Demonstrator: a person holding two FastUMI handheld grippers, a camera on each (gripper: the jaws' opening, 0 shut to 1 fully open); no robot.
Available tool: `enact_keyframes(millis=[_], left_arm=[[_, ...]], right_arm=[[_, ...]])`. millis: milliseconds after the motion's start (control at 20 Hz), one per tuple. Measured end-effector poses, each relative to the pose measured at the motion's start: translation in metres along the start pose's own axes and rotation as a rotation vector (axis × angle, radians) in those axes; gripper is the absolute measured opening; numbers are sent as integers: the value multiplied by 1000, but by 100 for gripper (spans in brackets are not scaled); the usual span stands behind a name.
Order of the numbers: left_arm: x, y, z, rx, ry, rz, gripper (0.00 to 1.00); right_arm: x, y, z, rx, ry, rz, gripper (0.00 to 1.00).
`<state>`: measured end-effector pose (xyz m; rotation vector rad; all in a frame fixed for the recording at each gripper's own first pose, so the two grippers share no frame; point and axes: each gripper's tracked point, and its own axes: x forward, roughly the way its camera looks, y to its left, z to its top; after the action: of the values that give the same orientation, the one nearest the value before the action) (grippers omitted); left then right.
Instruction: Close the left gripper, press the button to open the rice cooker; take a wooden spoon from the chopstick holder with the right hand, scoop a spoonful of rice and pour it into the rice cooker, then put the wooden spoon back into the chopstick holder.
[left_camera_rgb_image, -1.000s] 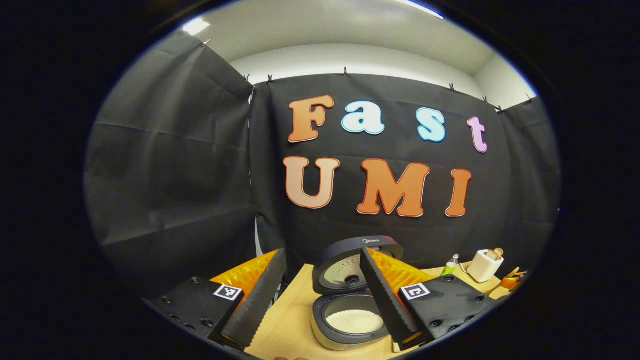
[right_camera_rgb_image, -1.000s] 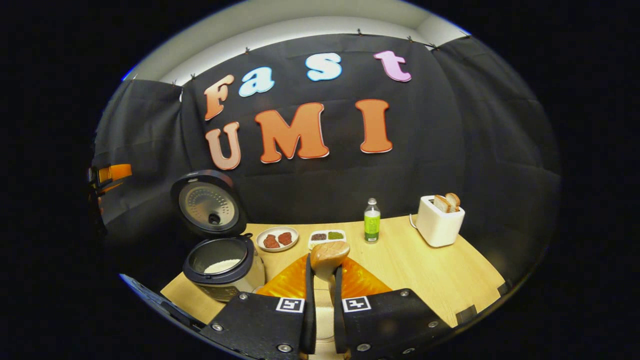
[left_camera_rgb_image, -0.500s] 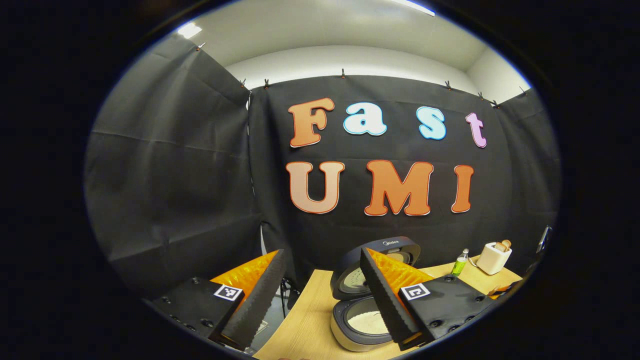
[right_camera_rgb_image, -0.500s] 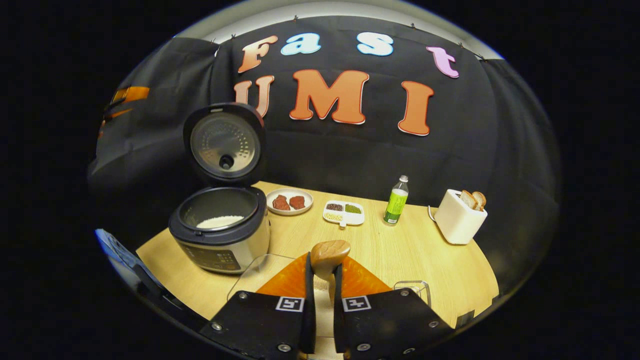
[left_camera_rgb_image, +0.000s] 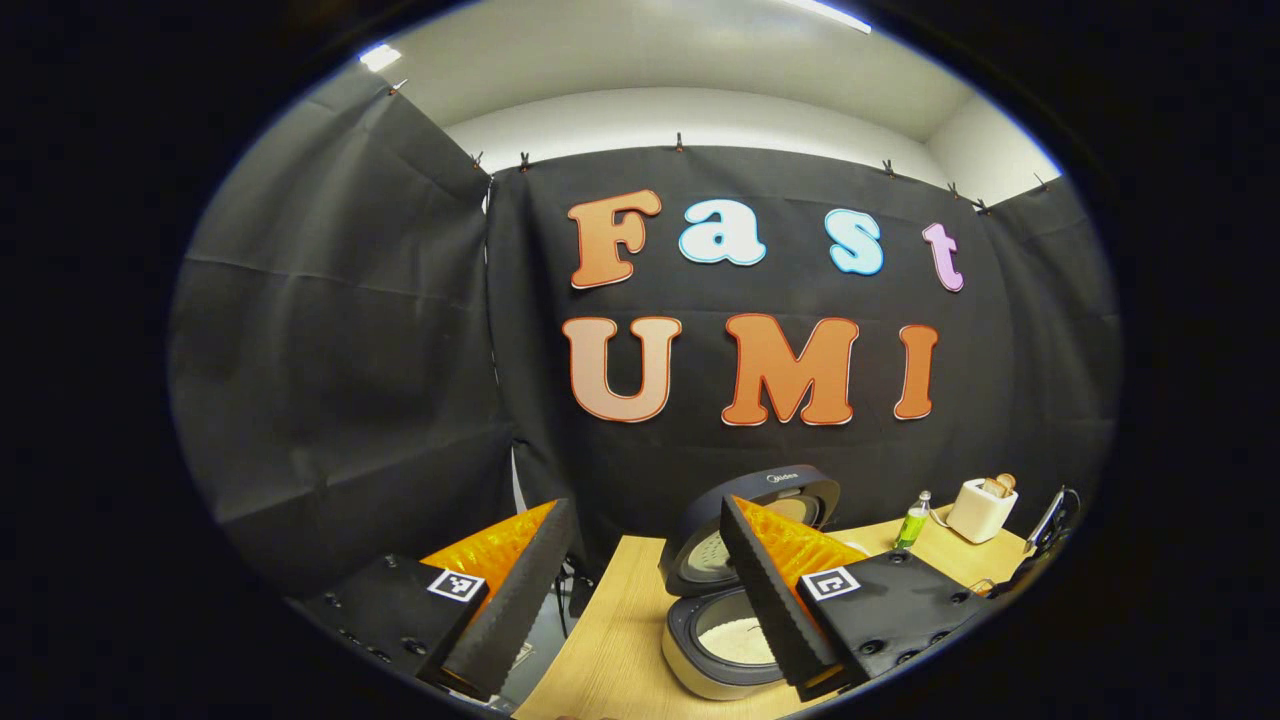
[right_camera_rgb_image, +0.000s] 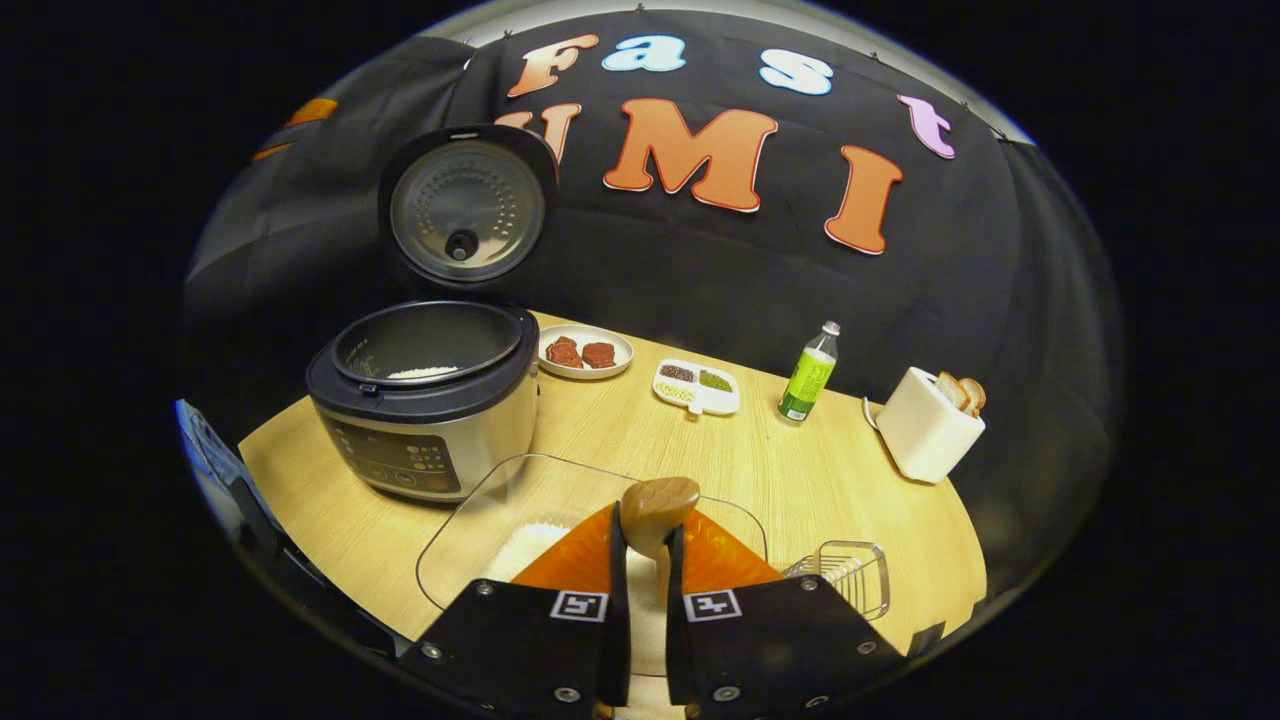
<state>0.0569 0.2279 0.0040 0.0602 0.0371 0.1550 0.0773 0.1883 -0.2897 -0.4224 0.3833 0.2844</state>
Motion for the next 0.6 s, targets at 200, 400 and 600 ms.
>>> enact_keyframes(millis=[200,400,600], left_arm=[[0,0,-4,-5,7,0,98],[-2,-5,-10,-7,20,-7,97],[-6,-6,-8,-12,19,-7,97]], right_arm=[[-4,-1,2,161,-44,6,14],[-10,20,6,262,-66,116,13],[-18,57,6,228,-56,227,13]])
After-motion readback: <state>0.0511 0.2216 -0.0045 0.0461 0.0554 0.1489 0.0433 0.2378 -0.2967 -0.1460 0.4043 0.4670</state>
